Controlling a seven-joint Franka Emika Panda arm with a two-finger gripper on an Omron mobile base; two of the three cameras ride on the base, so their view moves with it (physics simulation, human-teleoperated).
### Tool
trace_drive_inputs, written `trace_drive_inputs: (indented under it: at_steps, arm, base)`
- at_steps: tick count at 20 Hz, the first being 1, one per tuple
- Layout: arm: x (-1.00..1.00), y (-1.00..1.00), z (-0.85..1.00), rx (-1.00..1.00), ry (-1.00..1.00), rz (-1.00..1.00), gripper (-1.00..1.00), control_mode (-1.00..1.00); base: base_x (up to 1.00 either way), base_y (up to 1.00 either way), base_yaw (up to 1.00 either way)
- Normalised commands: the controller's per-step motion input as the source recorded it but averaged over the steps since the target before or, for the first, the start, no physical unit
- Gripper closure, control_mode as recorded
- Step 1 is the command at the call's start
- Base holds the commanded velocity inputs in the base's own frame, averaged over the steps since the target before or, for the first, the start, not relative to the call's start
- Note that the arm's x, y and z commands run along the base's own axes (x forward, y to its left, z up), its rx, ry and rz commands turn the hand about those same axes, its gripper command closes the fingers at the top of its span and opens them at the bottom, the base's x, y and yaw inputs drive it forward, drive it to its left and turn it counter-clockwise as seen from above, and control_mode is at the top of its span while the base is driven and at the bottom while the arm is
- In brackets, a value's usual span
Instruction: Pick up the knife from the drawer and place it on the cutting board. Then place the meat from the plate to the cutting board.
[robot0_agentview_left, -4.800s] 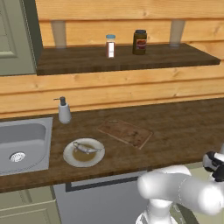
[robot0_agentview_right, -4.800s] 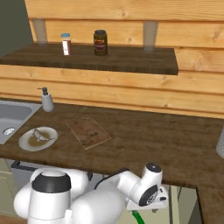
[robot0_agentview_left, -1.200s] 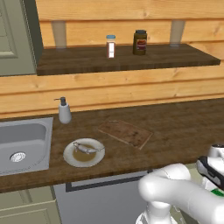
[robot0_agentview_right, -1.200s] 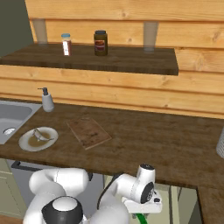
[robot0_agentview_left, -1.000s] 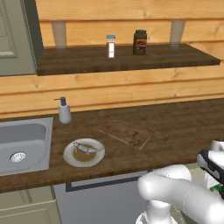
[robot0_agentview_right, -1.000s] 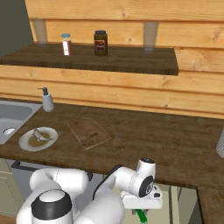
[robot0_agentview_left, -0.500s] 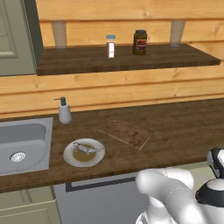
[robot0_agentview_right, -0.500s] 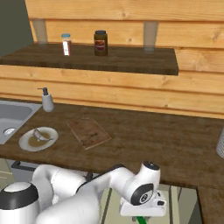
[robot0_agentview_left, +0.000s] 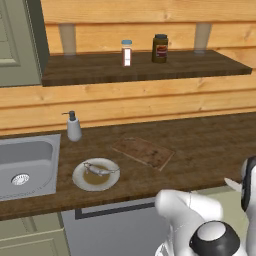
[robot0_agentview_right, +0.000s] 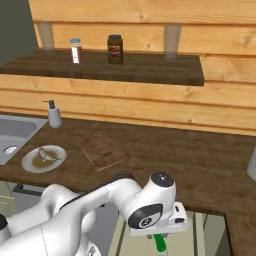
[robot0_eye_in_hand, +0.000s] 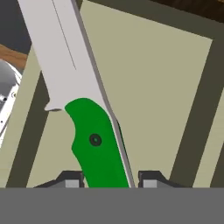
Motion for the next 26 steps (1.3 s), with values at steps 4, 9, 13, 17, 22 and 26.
trace_drive_inputs:
  at_steps: [4,9,13,17,22,26]
  arm:
    - [0.42,0.0,1.0,0.0,-0.01,0.0,1.0,-1.0]
    - [0.81,0.02,0.54,0.02,0.0,0.03,1.0,-1.0]
    - [0.92,0.05,0.03,0.01,0.03,0.0,1.0,-1.0]
    - [0.93,0.18,0.04,0.02,0.05,0.06,1.0,-1.0]
    - [0.55,0.22,0.02,0.04,0.02,0.16,1.0,-1.0]
    - [0.43,0.23,0.0,0.06,0.02,0.22,1.0,-1.0]
  base:
    - [0.0,0.0,0.0]
    - [0.0,0.0,0.0]
    - [0.0,0.0,0.0]
    - [0.0,0.0,0.0]
    - [0.0,0.0,0.0]
    - [0.0,0.0,0.0]
